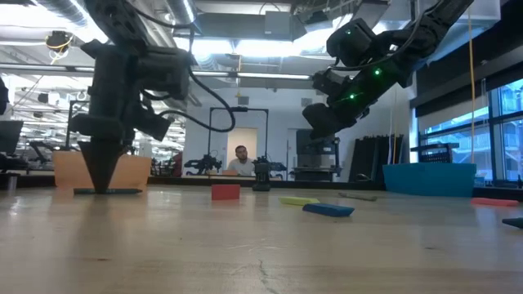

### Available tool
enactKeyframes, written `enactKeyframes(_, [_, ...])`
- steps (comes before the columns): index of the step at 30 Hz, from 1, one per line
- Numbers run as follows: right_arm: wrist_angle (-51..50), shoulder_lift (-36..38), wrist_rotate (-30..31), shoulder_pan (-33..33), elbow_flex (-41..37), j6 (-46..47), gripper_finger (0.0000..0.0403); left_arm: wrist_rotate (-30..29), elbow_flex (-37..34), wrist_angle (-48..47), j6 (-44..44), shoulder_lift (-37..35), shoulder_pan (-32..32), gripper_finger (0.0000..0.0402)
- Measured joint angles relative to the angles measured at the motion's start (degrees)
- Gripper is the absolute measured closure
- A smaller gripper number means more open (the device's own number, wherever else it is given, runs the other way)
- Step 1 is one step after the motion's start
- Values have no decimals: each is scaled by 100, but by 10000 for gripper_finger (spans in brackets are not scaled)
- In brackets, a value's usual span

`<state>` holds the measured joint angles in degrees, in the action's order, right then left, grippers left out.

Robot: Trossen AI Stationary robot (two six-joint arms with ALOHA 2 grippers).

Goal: Sort crayons/erasers/pens/pencils in bins
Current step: Put the top green crayon into the orange bin

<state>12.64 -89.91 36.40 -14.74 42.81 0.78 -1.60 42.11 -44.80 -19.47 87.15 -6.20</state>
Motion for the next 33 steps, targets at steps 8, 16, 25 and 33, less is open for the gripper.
enactKeyframes(8, [0, 0, 0, 0, 0, 4, 318, 64, 4, -85, 155, -128, -203, 360])
enactKeyframes(16, [8, 0, 10, -26, 2, 17, 318, -50, 8, -73, 185, -1033, -480, 360])
enactKeyframes(25, [35, 0, 7, -26, 2, 19, 318, -807, 9, -83, 48, -2082, -917, 360])
enactKeyframes(33, [38, 0, -7, -26, 2, 81, 318, -1730, 9, -178, 21, -2518, -1162, 360])
